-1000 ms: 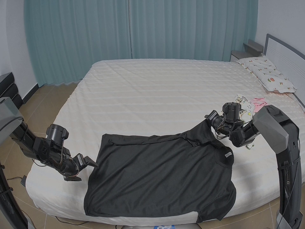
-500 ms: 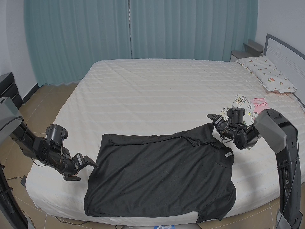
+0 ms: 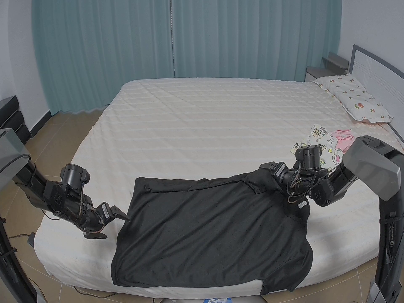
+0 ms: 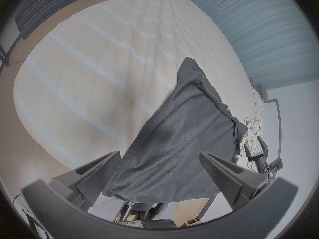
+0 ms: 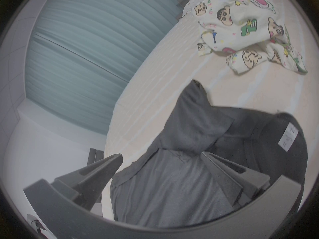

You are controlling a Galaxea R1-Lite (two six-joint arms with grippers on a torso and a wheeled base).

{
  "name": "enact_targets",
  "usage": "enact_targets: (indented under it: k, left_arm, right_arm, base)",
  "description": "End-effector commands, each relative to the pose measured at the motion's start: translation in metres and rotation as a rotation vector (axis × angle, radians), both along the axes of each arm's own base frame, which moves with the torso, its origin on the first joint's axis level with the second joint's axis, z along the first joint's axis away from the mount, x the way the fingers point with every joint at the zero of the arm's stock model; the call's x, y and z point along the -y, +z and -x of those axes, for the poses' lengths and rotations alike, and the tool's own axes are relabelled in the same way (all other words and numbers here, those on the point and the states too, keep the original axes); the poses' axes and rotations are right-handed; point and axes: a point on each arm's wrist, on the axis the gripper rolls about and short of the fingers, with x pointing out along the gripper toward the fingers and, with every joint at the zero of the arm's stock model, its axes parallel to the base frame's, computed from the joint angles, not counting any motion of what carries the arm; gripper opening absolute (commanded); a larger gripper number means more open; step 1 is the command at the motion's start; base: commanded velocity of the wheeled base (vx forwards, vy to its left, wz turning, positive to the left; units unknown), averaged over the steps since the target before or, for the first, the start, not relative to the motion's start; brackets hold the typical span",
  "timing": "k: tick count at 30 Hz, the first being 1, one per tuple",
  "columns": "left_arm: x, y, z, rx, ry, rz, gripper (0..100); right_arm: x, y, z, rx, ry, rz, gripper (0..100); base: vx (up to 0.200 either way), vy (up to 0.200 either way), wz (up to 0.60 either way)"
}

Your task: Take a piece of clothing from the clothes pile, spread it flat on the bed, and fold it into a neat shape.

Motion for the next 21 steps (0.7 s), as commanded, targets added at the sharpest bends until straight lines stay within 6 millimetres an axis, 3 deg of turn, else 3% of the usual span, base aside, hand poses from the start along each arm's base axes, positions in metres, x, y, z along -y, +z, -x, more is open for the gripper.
enact_targets:
  k: [1, 9, 11, 16, 19, 21]
  left_arm:
    - [0.0, 0.001, 0.0, 0.003, -0.001, 0.0, 100]
    - [0.0, -0.001, 0.0, -0.003, -0.001, 0.0, 100]
    - [0.0, 0.0, 0.001, -0.004, -0.001, 0.0, 100]
    - [0.001, -0.001, 0.001, -0.004, -0.003, 0.0, 100]
    - [0.0, 0.0, 0.0, 0.0, 0.002, 0.002, 100]
    - [-0.004, 0.002, -0.001, 0.006, 0.021, 0.004, 100]
  right_arm:
    - [-0.006, -0.018, -0.004, -0.042, 0.01, 0.016, 100]
    - [-0.007, -0.034, -0.012, -0.095, 0.01, 0.031, 100]
    - [-0.007, -0.04, -0.02, -0.085, 0.004, 0.029, 100]
    - [-0.002, -0.032, -0.042, -0.016, -0.019, 0.014, 100]
    - [-0.006, -0.047, -0.06, -0.051, -0.022, 0.034, 100]
    - [-0.008, -0.041, -0.073, -0.042, -0.04, 0.036, 100]
  base:
    - [0.0, 0.0, 0.0]
    - [0.0, 0.0, 0.0]
    - [0.0, 0.0, 0.0]
    - [0.0, 0.0, 0.0]
    - [0.0, 0.0, 0.0]
    - [0.0, 0.0, 0.0]
